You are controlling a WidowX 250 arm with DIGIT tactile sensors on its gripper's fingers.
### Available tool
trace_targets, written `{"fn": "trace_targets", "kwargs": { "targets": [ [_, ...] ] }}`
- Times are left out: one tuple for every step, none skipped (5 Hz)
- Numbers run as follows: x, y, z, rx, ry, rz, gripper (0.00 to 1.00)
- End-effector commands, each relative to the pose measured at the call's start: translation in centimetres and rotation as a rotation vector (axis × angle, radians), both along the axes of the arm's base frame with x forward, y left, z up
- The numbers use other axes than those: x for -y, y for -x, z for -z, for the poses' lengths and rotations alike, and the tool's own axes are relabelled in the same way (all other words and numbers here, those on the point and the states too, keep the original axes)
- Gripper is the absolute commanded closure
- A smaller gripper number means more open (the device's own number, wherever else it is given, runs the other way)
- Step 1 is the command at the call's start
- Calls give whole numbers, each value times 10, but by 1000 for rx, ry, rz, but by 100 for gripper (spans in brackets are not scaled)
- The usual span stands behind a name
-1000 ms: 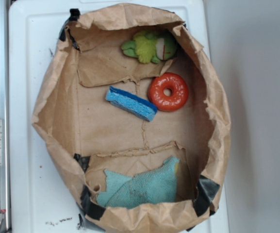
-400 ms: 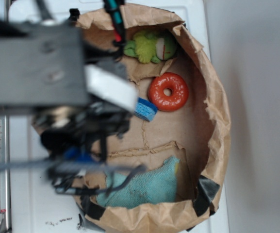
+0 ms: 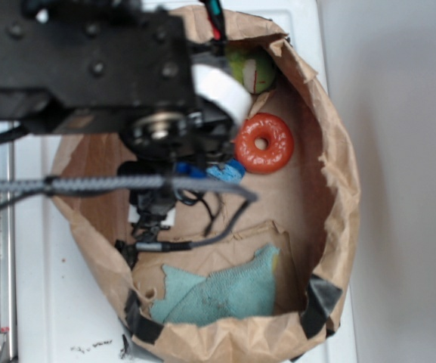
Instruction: Grab the blue sponge.
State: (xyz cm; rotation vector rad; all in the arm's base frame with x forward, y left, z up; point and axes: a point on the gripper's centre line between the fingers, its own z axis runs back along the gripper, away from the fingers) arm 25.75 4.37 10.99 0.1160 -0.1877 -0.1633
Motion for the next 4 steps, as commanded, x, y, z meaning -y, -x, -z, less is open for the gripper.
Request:
{"fn": "trace_targets", "kwargs": {
  "targets": [
    [10, -27, 22, 8, -8, 114, 0],
    [17, -42, 42, -33, 3, 130, 0],
    [29, -47, 53, -34, -3, 163, 0],
    [33, -60, 72, -90, -17, 189, 0]
  ]
}}
